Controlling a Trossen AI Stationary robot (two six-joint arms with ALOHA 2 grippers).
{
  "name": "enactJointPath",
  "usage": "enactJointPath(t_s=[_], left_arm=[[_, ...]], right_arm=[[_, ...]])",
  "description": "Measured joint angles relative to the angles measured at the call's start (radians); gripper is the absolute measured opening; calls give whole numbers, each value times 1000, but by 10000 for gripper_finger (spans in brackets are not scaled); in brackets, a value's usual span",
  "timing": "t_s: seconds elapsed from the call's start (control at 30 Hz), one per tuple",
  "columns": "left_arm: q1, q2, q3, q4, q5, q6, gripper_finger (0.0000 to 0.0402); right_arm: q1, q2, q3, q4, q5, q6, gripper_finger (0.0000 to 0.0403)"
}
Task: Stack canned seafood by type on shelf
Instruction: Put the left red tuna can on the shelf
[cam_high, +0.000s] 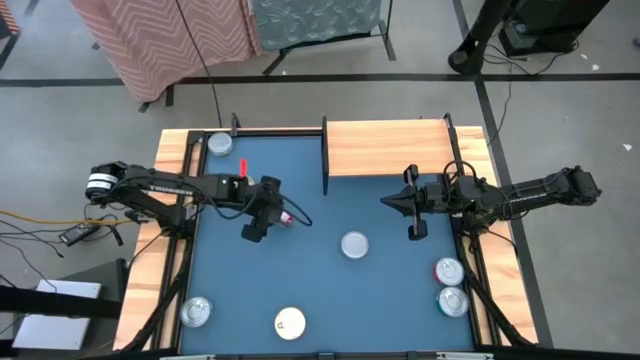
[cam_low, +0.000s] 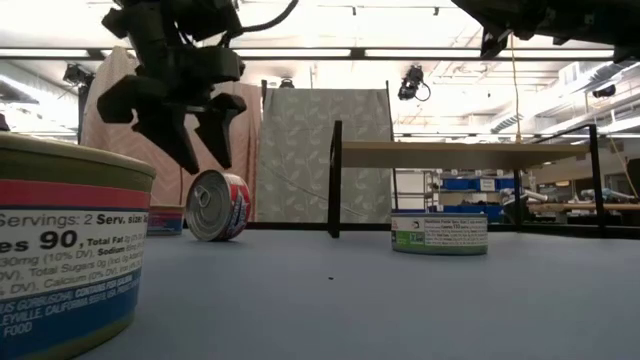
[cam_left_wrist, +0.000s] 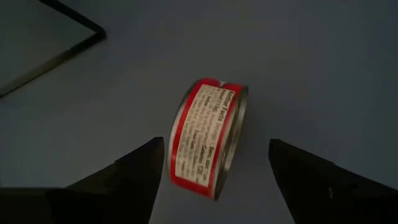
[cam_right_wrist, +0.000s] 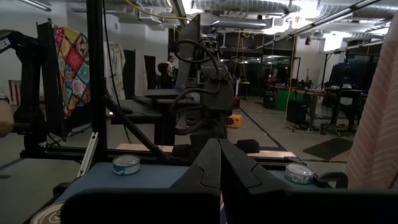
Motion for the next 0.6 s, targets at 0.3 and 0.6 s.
enactJointPath(t_s=[0.3, 0.6], left_arm=[[32, 0, -39, 94, 19, 2, 296], [61, 7, -39, 108, 71, 2, 296]], right_arm=[[0, 0, 0, 0, 0, 3, 5], [0, 0, 0, 0, 0, 4, 5]])
